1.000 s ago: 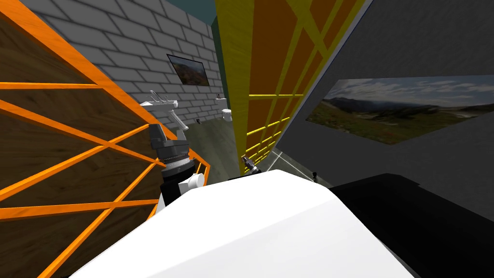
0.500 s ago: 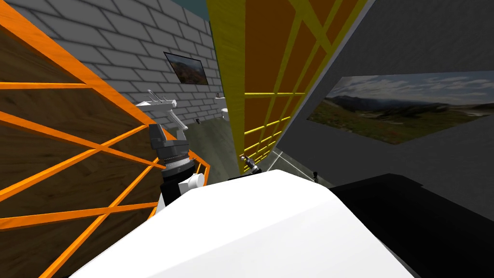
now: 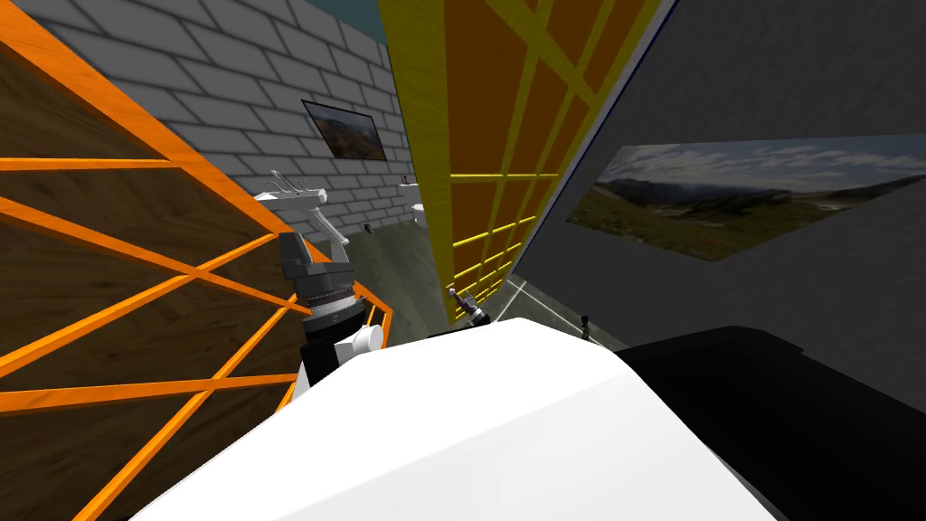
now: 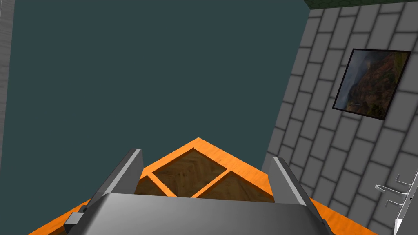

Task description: Push the door open

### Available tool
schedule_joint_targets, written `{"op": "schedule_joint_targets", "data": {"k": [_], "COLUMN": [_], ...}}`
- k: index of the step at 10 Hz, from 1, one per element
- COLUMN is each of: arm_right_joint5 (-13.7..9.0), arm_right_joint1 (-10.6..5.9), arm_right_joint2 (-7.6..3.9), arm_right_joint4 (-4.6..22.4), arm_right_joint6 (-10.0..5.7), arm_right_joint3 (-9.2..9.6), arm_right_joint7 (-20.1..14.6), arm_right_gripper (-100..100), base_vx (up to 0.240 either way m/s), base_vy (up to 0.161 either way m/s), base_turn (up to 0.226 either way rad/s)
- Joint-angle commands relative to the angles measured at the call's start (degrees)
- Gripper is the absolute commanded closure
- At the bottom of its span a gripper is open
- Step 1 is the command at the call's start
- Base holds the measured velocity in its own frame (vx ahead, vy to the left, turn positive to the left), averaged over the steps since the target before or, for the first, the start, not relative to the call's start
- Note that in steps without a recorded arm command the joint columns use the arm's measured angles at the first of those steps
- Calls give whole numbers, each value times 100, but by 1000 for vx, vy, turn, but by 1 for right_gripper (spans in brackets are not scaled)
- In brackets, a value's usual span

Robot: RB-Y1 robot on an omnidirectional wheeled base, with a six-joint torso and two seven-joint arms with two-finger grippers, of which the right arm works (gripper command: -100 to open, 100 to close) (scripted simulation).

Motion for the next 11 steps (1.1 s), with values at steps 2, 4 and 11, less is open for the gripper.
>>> {"op": "schedule_joint_targets", "data": {"k": [2,4,11], "arm_right_joint5": [109,153,378], "arm_right_joint1": [-140,-202,-520], "arm_right_joint2": [19,34,154], "arm_right_joint4": [137,201,530], "arm_right_joint6": [64,86,199], "arm_right_joint3": [-57,-81,-207], "arm_right_joint7": [452,696,1669], "arm_right_gripper": [-100,-100,-100], "base_vx": [-91,-61,-65], "base_vy": [-11,-5,-9], "base_turn": [-68,-40,-52]}}
